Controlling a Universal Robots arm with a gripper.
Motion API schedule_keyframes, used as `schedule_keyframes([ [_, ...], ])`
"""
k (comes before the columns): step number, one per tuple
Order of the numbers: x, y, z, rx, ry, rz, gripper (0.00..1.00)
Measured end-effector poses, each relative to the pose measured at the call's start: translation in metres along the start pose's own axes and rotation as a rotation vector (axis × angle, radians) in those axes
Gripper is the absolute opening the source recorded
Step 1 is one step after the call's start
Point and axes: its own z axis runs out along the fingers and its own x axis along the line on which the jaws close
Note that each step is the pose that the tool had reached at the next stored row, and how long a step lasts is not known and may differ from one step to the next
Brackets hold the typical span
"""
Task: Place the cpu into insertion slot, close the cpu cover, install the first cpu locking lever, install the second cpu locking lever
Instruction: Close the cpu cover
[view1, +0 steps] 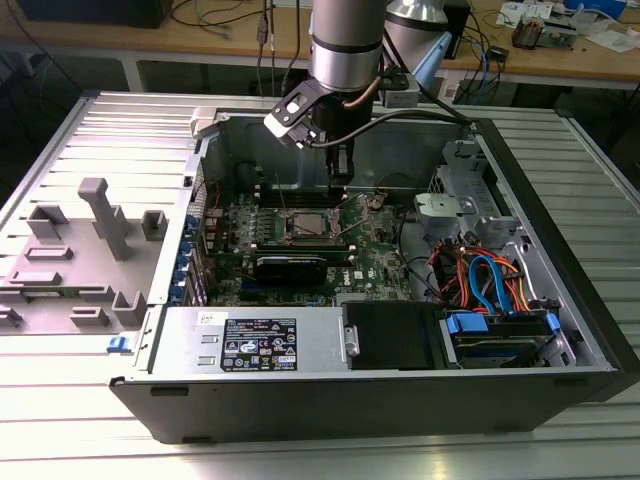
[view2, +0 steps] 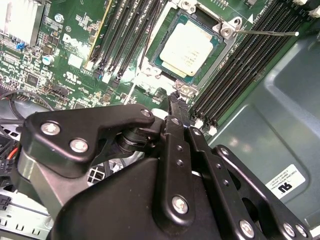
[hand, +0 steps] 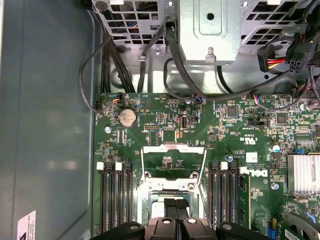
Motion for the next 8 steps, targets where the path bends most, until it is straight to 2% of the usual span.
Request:
schedule_keyframes([
  [8,-0.0001,0.0014,0.0002,0.0000,0.0000,0.000,0.11],
])
